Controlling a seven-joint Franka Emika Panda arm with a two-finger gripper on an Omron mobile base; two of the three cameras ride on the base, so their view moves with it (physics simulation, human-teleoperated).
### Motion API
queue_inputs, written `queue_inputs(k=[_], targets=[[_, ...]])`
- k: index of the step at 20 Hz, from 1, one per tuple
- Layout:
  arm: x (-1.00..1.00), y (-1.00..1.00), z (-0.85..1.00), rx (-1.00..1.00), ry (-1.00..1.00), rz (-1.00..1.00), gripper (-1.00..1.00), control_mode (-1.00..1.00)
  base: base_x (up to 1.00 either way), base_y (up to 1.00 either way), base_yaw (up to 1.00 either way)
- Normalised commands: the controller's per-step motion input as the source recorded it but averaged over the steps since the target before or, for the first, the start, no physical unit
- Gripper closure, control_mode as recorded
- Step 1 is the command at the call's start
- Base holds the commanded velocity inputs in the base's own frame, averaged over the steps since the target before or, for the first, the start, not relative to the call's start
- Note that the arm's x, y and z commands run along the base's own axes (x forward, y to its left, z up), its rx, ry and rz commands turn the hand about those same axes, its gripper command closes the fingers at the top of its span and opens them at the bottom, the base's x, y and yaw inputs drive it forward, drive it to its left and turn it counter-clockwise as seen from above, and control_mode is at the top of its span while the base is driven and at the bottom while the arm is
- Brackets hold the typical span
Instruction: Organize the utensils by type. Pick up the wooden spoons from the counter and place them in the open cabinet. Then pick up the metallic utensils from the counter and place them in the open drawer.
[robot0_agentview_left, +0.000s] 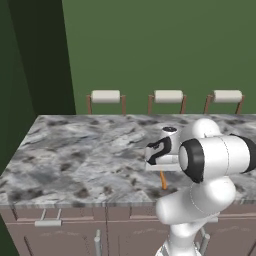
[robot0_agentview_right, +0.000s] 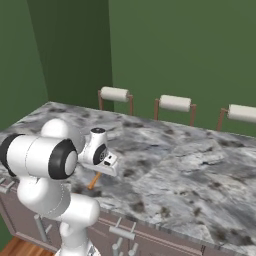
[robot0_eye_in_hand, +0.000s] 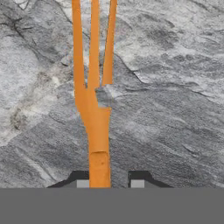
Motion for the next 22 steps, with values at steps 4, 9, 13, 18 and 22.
queue_inputs(k=[4, 9, 13, 18, 22], targets=[[-0.01, -0.12, 0.13, 0.01, 0.0, 0.0, 1.0, -1.0, 0.0, 0.0, 0.0], [-0.17, -0.08, 0.82, 0.11, -0.07, 0.1, 1.0, -1.0, 0.0, 0.0, 0.0], [-0.3, 0.0, 0.92, 0.02, -0.11, 0.07, 1.0, -1.0, 0.0, 0.0, 0.0], [-0.44, 0.0, 0.8, 0.0, -0.14, 0.1, 1.0, -1.0, 0.0, 0.0, 0.0], [-0.39, 0.0, 0.64, -0.01, -0.03, 0.07, 1.0, -1.0, 0.0, 0.0, 0.0]])
